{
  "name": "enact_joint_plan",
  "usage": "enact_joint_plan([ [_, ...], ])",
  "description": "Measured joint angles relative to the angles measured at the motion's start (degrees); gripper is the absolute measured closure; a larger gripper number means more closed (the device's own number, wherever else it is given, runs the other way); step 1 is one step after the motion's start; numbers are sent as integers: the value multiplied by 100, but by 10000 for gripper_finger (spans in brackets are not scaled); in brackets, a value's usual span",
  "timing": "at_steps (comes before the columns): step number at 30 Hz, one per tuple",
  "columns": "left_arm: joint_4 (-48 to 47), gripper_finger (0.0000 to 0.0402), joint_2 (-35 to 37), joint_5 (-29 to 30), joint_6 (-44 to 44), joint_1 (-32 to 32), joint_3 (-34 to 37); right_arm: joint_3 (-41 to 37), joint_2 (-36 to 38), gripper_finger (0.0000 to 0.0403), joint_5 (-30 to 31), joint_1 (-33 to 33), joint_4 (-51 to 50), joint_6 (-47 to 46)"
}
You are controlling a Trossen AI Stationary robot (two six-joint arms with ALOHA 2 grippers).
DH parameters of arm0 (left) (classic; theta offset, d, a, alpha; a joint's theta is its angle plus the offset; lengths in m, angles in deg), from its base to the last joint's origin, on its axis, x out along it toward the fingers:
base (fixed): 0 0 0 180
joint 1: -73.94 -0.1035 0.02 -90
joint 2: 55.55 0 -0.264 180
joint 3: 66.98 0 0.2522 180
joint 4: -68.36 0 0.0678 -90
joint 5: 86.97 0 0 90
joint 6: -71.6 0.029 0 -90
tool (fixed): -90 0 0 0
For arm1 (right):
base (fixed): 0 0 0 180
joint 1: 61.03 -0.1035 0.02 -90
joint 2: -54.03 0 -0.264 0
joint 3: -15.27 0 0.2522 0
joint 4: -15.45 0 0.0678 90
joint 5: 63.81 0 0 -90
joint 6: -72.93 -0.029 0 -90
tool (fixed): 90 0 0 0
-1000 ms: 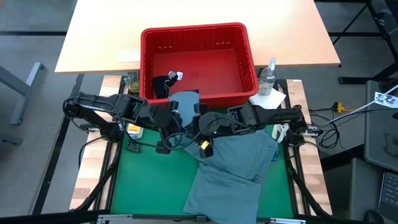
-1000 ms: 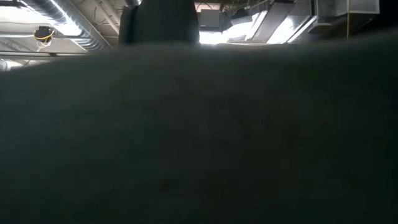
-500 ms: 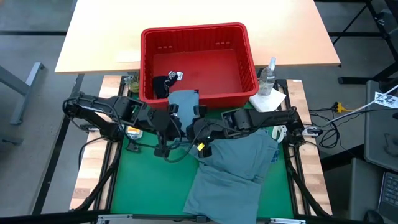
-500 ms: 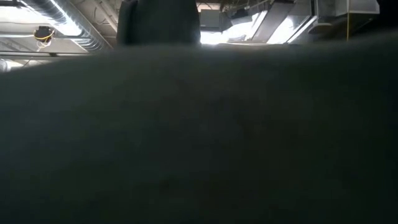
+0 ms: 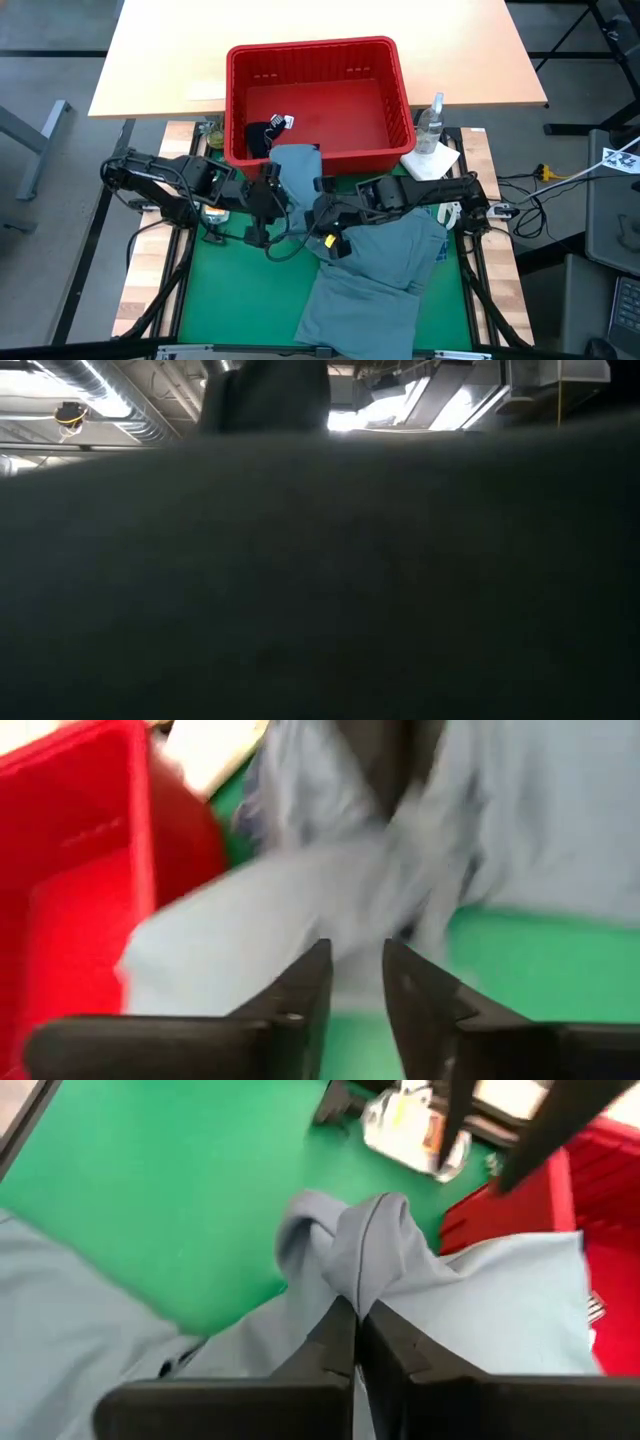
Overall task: Fold Laundry from Bin
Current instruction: Fold the blue pants on top of the blue shirt
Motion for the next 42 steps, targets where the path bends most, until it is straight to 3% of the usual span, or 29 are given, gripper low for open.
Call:
enact_joint_plan([
  [5,-918,266,3,573,302,-104,32,0,11,390,-13,-164,-445,-107],
  [10,-1239,241,0,654,446,-406,336,0,15,394,-13,-282,-585,-118],
  [14,-1197,238,-1,728,883,-679,754,0,15,397,-14,-312,-585,-116],
  [22,-627,238,2,1450,1456,-1050,1365,0,18,396,-15,-310,-595,-76],
  [34,302,237,2,1622,2220,-1590,1961,2,26,399,-15,-310,-596,-55],
  [38,371,257,0,1677,2216,-1798,2061,2,26,398,-15,-310,-596,-55],
  [42,374,332,0,2100,2166,-1802,2061,4,26,395,-15,-310,-596,-55],
])
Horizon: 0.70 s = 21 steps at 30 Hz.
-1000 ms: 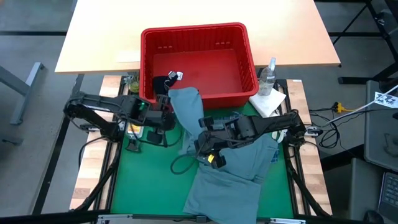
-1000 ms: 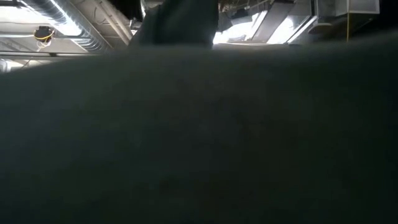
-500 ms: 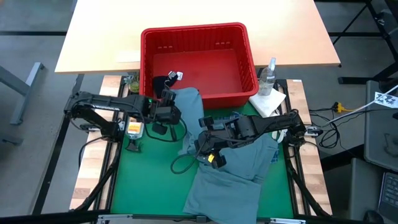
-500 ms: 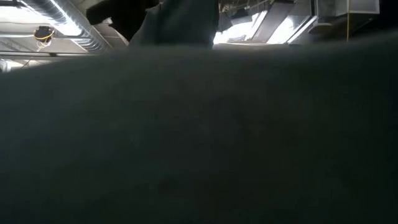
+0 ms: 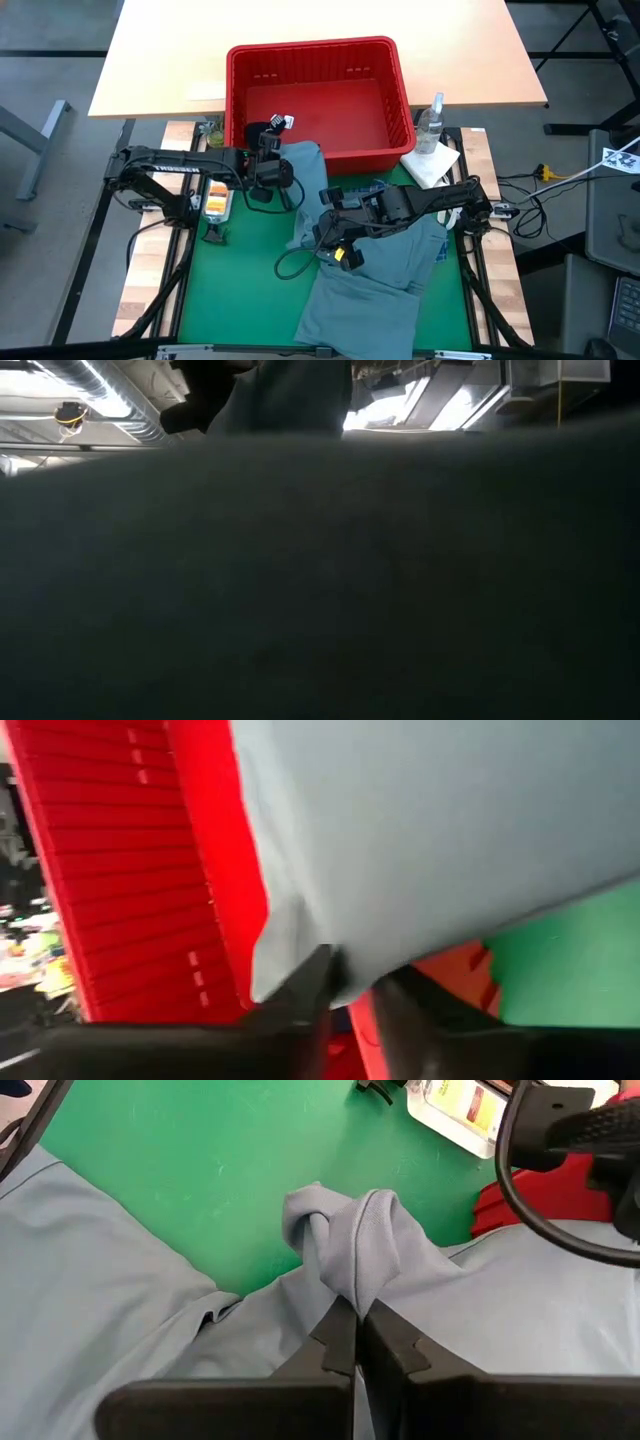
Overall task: Fold Laundry from Bin
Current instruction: Fold the blue pants on top of the blue shirt
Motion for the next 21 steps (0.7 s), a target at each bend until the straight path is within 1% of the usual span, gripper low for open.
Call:
enact_joint_plan([
  [2,-45,378,2,100,-64,80,-3,0,0,395,0,0,0,0],
  [3,-119,389,2,105,-127,135,-20,0,0,395,0,0,0,0],
  [8,-740,398,2,140,-447,518,-332,0,0,394,25,0,0,40],
  [14,-2173,399,2,-23,-1511,1163,-1209,57,0,394,50,7,0,167],
  [17,-2948,400,8,-469,-2159,1478,-1812,96,7,394,50,7,113,341],
  [18,-3017,400,16,-705,-2352,1569,-1983,96,19,394,49,7,171,393],
  [21,-2975,400,113,-1733,-2710,1824,-2438,94,54,394,48,7,282,576],
])
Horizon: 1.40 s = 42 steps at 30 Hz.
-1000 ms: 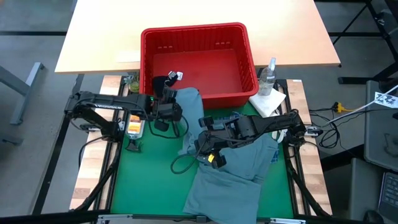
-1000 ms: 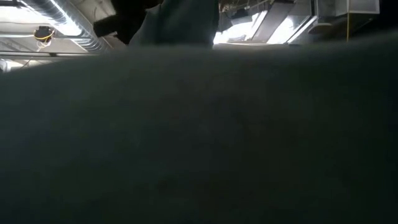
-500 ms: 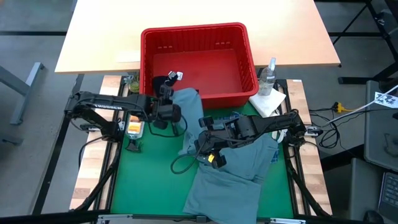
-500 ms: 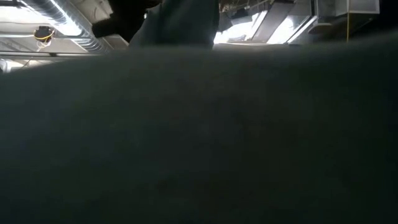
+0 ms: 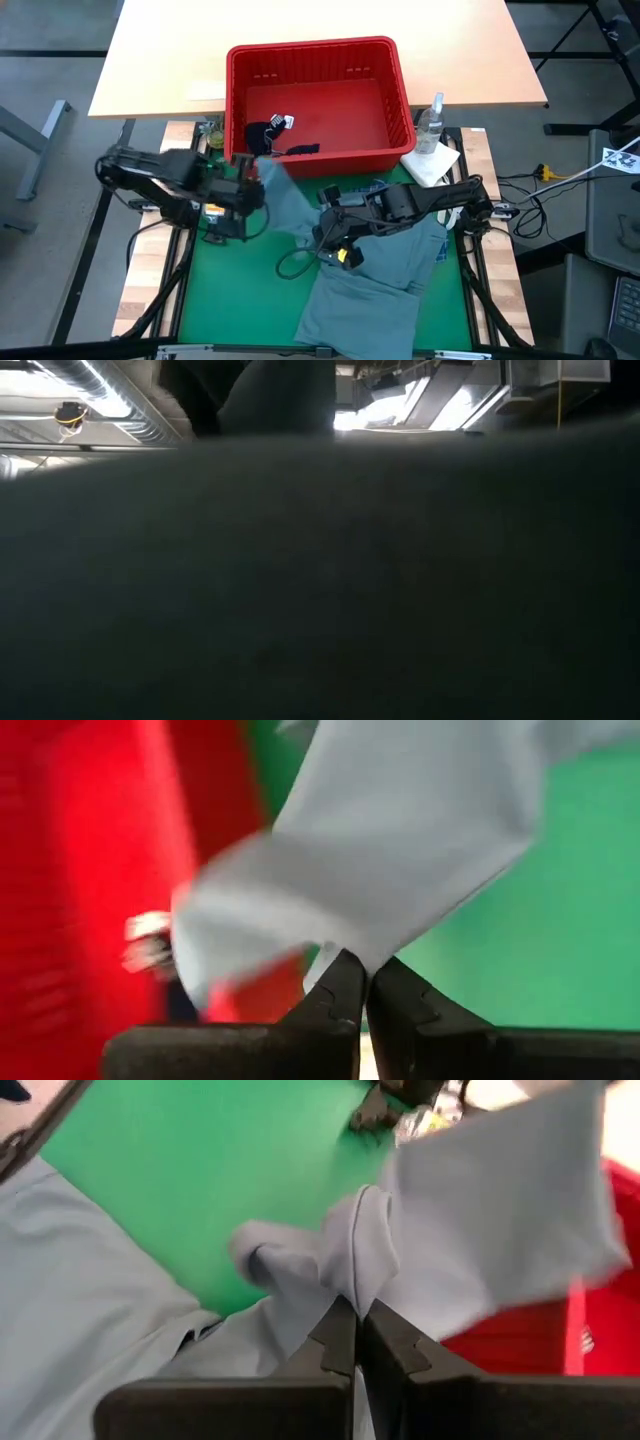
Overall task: Fold Laundry from Bin
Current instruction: Fold the blue pants on top of the blue shirt
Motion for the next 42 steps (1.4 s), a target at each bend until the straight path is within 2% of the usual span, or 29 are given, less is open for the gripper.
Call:
enact_joint_plan([
  [6,5,401,93,-1952,-1404,334,-801,2,18,394,-96,0,250,334],
  [11,9,401,204,-3244,-3095,682,-1000,0,18,394,-216,-2,356,575],
  [14,5,401,259,-3844,-4280,1028,-1000,0,18,394,-793,-2,511,738],
  [18,5,401,278,-4223,-5464,1679,-1000,0,16,394,-1687,-2,982,990],
  [23,5,401,399,-4254,-6743,2495,-1000,0,16,394,-2005,96,1795,1527],
  [28,4,401,643,-4097,-8349,3214,-1000,-57,-121,394,-2486,565,2157,1572],
  [32,1,401,815,-3678,-9512,3708,-1000,-90,-406,394,-2638,997,2263,1572],
  [38,11,401,854,-2479,-10008,4268,-948,-87,-923,394,-2673,1572,2802,1661],
  [42,5,401,852,-2271,-10089,4418,-623,-90,-1336,394,-2705,1857,3117,1668],
])
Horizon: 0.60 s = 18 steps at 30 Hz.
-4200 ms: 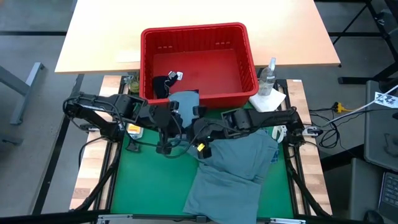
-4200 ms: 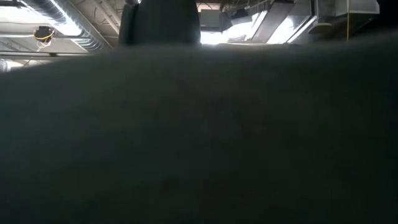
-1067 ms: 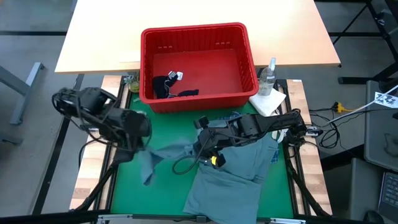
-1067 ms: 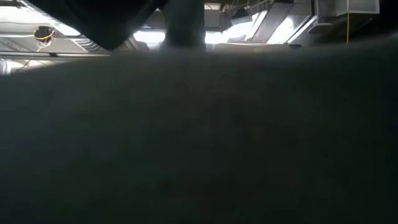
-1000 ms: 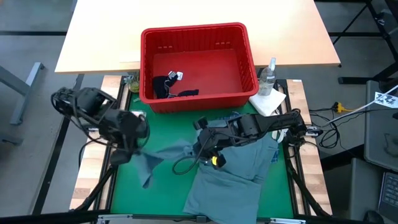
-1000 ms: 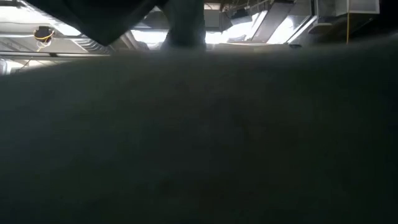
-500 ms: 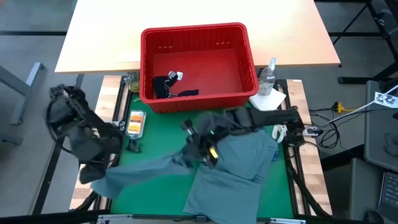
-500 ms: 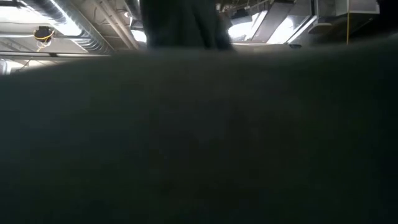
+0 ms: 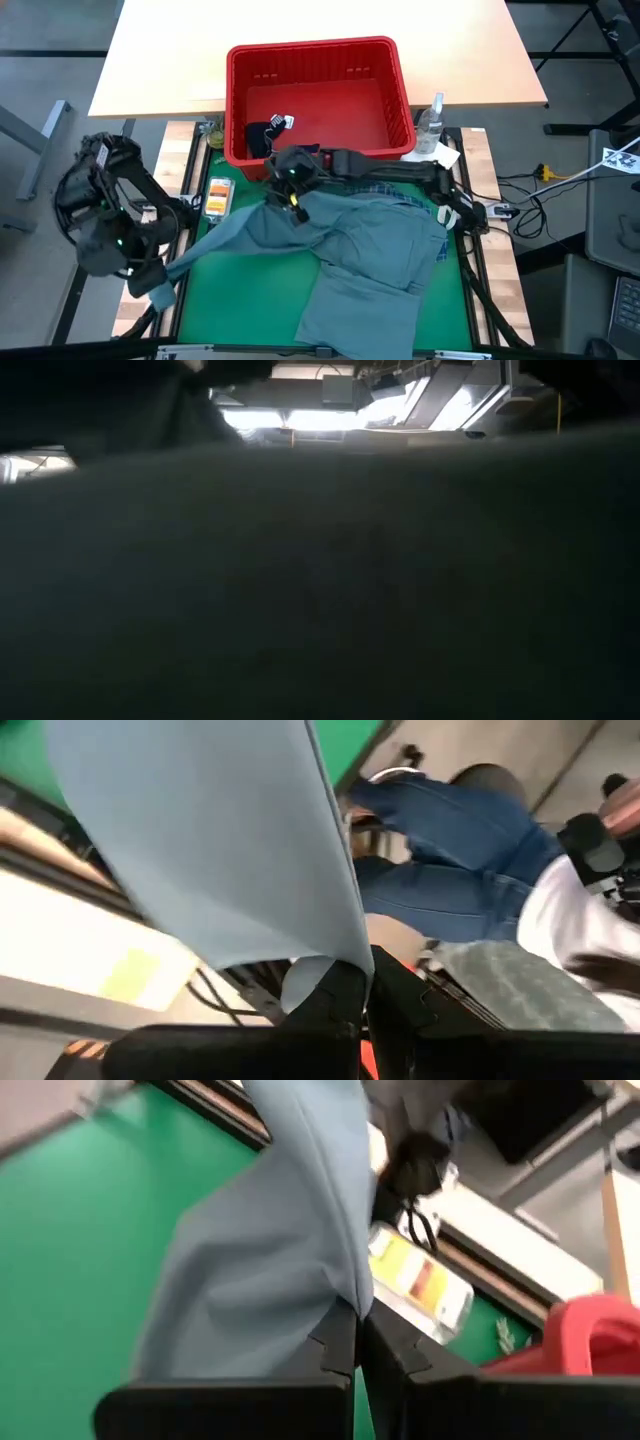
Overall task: Fold Laundry from Bin
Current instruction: Fold the blue pants on top of the blue shirt
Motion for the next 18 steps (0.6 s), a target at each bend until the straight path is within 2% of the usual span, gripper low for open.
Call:
enact_joint_plan([
  [6,-17,401,-3,-577,-221,18,463,0,-563,394,-1,292,311,2],
  [13,-16,401,-3,-614,-227,16,634,2,-999,393,17,403,893,4],
  [18,-15,401,-3,-629,-256,12,667,2,-1107,393,487,377,1203,15],
])
